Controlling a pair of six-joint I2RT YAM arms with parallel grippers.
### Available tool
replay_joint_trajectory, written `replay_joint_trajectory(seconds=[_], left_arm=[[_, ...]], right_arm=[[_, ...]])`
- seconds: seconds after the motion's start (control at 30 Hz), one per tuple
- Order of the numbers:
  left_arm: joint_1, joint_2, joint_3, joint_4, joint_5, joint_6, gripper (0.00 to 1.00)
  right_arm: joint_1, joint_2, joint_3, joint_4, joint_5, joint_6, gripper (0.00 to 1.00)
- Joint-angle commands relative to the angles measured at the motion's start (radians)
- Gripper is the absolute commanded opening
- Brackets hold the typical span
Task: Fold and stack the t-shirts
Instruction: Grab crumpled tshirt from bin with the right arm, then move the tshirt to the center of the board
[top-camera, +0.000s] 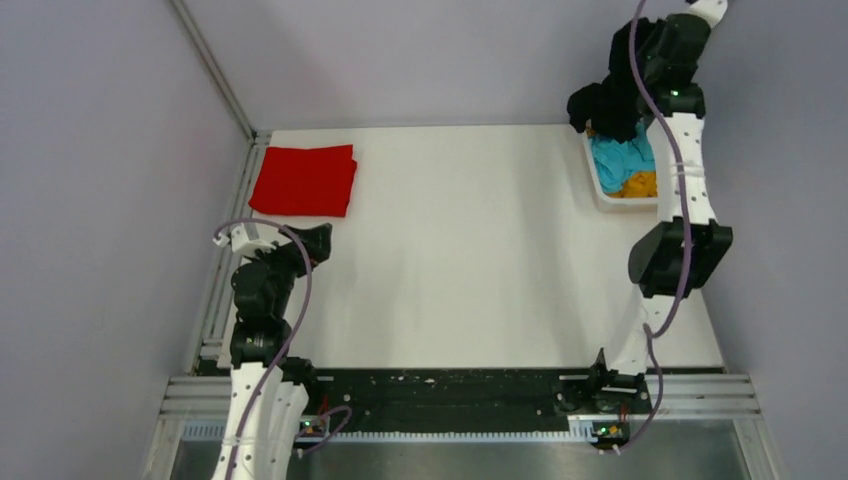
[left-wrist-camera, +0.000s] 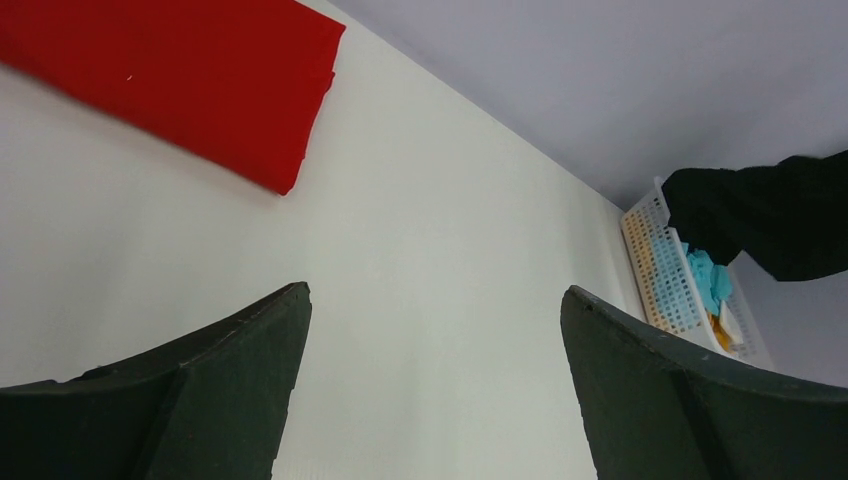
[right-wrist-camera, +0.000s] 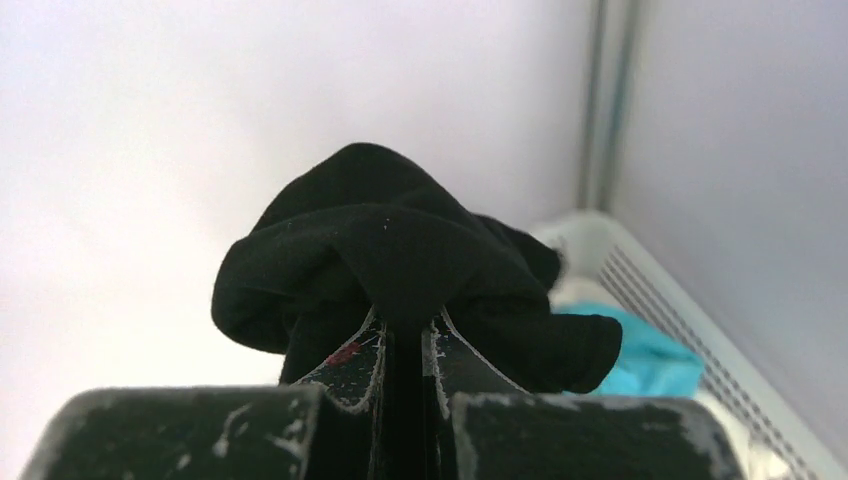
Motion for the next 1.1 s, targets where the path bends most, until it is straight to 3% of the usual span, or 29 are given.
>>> replay_joint_trajectory(seconds=[0.0, 0.17, 0.27, 0.47, 0.6, 0.77, 1.0, 1.07], left_arm=[[0.001, -0.017, 0.001, 0.057, 0.039, 0.003, 0.99], [0.001, 0.006, 0.007, 0.072, 0.099, -0.009, 0.99], [0.000, 0.018, 0.021, 0.048, 0.132, -0.027, 0.99], [0.000, 0.051, 0.014, 0.054, 0.217, -0.105, 0.99], [0.000, 0.057, 0.041, -0.014, 0.242, -0.117, 0.99], [0.000, 0.007, 0.060, -0.113, 0.203, -0.134, 0.99], [0.000, -0.045, 0.035, -0.193, 0.111, -0.139, 0.99], [0.000, -0.030, 0.017, -0.190, 0.099, -0.142, 0.99]], right_arm=[[0.015, -0.246, 0.043, 0.104, -0.327, 0.022, 0.00], [0.068, -0.359, 0.036, 0.075, -0.618, 0.186, 0.00], [0.189, -0.410, 0.015, 0.077, -0.716, 0.195, 0.00], [0.468, -0.486, -0.086, 0.085, -0.715, 0.160, 0.00], [0.606, -0.538, -0.215, 0.145, -0.572, 0.212, 0.00], [0.640, -0.630, -0.504, 0.237, -0.401, 0.278, 0.00], [0.597, -0.809, -1.123, 0.251, -0.310, 0.276, 0.00], [0.554, -0.835, -1.288, 0.268, -0.272, 0.273, 0.13]])
